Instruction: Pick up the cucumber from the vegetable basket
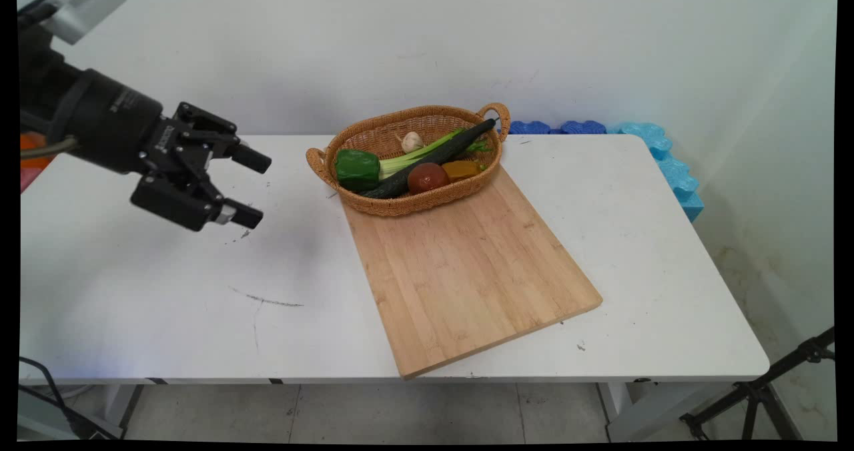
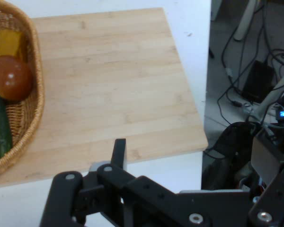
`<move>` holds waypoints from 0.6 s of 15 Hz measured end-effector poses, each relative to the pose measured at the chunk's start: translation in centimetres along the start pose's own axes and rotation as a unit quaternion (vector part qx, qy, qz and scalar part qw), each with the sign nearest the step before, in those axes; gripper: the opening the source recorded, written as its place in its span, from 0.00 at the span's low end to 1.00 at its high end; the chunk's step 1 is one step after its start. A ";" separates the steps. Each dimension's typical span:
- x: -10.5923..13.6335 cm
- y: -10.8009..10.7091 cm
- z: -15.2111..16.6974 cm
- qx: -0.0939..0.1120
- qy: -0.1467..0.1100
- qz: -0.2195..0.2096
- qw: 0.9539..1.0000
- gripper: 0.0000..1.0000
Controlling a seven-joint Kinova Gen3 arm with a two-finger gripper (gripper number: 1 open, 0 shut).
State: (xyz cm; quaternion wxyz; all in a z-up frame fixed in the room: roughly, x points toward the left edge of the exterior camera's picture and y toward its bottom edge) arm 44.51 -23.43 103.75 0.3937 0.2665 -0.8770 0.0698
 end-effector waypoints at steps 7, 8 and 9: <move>2.5 -2.8 2.2 0.048 -0.003 -0.027 0.999 1.00; 3.0 -3.3 2.6 0.055 -0.003 -0.031 0.998 1.00; 3.2 -3.6 2.9 0.061 -0.003 -0.033 0.998 1.00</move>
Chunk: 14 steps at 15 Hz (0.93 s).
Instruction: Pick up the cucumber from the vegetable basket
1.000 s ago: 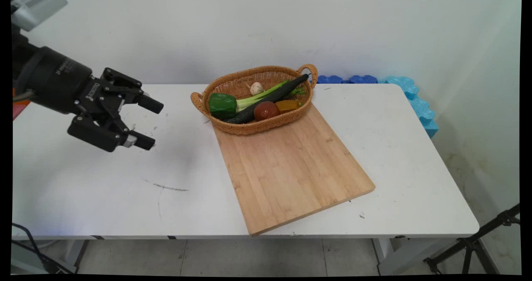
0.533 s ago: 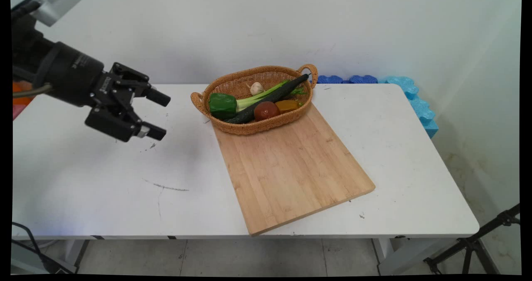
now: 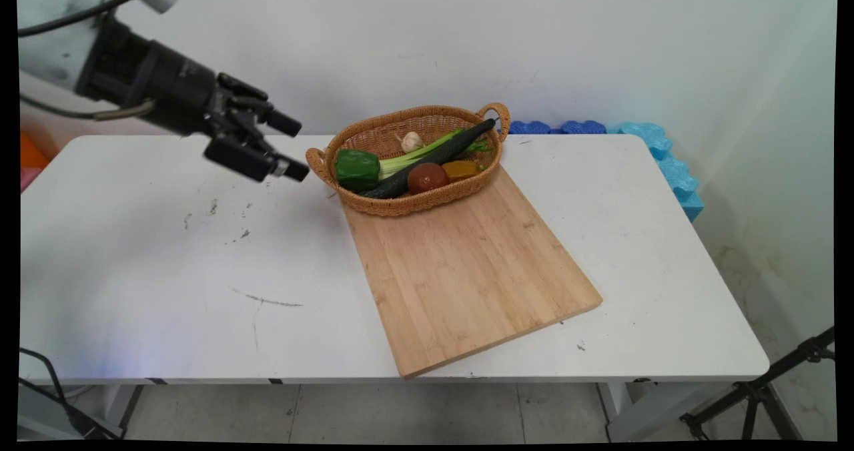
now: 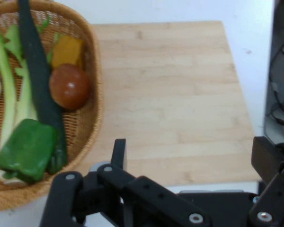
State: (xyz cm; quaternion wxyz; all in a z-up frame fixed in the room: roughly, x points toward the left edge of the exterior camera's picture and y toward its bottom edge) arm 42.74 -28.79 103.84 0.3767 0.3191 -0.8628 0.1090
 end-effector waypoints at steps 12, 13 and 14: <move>4.9 -5.9 6.0 0.095 -0.007 -0.039 0.995 1.00; 5.3 -6.4 6.5 0.102 -0.008 -0.041 0.994 1.00; 5.6 -6.8 7.0 0.109 -0.010 -0.043 0.993 1.00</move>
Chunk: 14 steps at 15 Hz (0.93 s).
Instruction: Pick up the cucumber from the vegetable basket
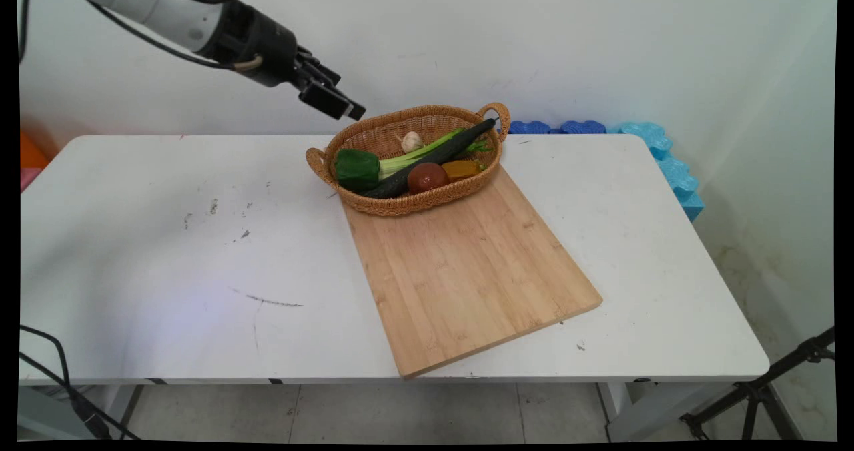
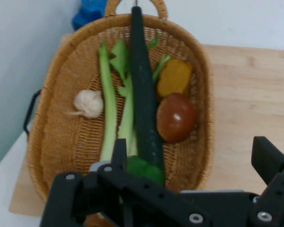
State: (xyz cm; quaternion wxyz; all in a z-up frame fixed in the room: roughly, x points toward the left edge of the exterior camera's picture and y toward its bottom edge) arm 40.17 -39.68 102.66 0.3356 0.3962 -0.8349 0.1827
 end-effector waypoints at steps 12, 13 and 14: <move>2.3 -3.7 6.1 0.062 -0.041 -0.002 0.997 1.00; 2.3 -3.9 6.8 0.063 -0.046 -0.001 0.997 1.00; 2.4 -4.0 7.3 0.063 -0.049 -0.001 0.997 1.00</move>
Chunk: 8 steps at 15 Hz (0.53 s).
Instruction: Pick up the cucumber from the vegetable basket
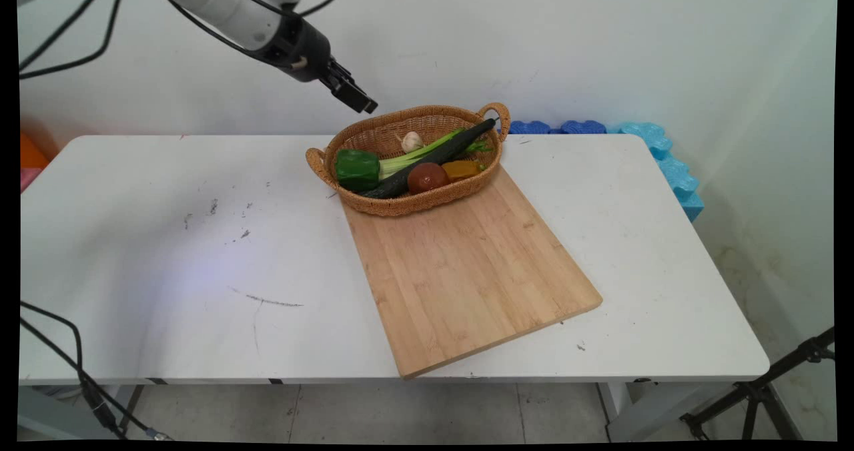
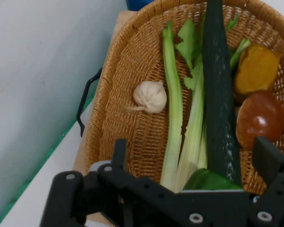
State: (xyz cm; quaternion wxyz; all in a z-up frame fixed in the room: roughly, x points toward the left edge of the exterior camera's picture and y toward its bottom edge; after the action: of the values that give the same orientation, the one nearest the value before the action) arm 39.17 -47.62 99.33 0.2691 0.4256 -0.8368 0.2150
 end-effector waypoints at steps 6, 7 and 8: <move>1.1 0.8 6.3 -0.020 -0.020 -0.007 1.000 1.00; 1.3 1.0 7.5 -0.024 -0.023 -0.008 0.999 1.00; 1.5 1.2 8.6 -0.028 -0.026 -0.010 0.999 1.00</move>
State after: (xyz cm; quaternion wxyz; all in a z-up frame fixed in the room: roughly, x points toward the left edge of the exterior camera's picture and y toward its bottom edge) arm 35.11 -52.93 93.59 0.2613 0.4317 -0.8448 0.1782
